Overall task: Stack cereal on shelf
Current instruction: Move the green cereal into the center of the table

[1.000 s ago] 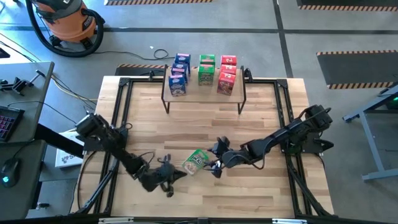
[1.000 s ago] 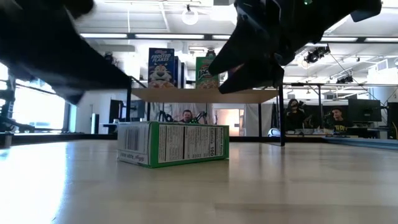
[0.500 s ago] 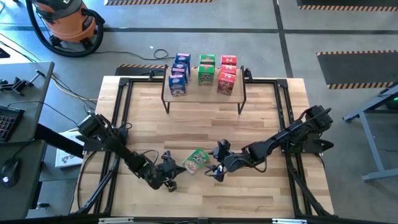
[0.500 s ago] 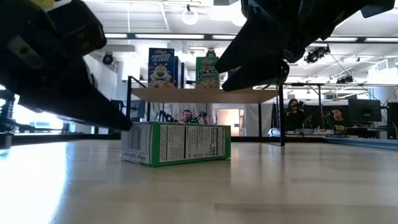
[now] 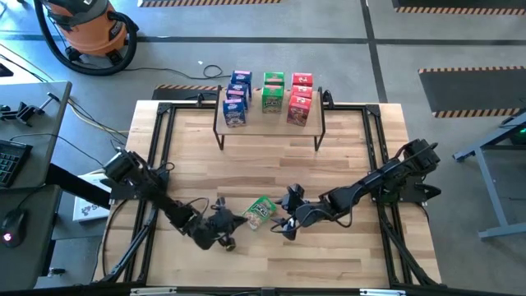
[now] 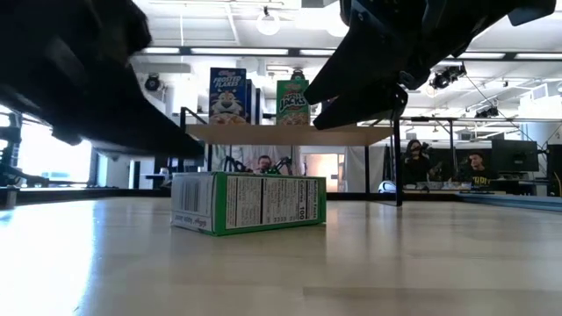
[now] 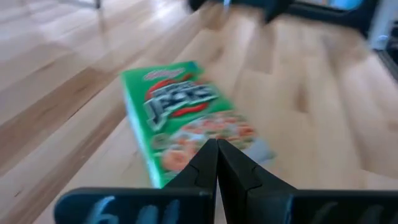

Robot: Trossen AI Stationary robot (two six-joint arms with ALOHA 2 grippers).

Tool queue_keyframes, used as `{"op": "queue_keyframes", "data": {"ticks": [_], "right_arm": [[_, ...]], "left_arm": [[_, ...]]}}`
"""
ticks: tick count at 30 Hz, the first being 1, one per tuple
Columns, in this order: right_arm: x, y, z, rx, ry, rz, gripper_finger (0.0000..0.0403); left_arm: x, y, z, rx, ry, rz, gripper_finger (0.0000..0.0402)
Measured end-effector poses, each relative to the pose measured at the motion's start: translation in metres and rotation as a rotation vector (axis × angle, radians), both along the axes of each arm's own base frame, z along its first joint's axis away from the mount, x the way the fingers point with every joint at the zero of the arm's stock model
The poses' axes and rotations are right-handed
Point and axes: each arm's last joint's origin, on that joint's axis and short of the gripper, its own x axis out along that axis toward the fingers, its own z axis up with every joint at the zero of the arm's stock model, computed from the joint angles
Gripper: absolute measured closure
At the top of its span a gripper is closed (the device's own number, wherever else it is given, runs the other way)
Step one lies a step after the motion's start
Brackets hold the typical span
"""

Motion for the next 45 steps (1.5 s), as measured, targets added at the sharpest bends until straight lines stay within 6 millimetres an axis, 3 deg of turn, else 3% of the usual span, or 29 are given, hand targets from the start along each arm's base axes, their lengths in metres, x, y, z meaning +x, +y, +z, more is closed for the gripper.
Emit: {"op": "queue_keyframes", "data": {"ticks": [4,14,25,45], "right_arm": [[-0.001,0.001,0.000,-0.005,0.001,0.007,0.0126],[-0.002,0.004,0.000,-0.007,0.001,0.011,0.0126],[-0.002,0.003,-0.002,0.096,-0.014,-0.105,0.0126],[-0.001,0.002,-0.004,0.029,-0.020,-0.111,0.0126]], "left_arm": [[0.003,0.006,-0.008,-0.029,0.035,0.021,0.0401],[-0.013,-0.015,-0.012,-0.050,0.022,-0.019,0.0402],[-0.028,-0.031,-0.013,-0.056,0.011,-0.053,0.0402],[-0.064,-0.056,-0.017,-0.029,0.010,-0.119,0.0402]]}}
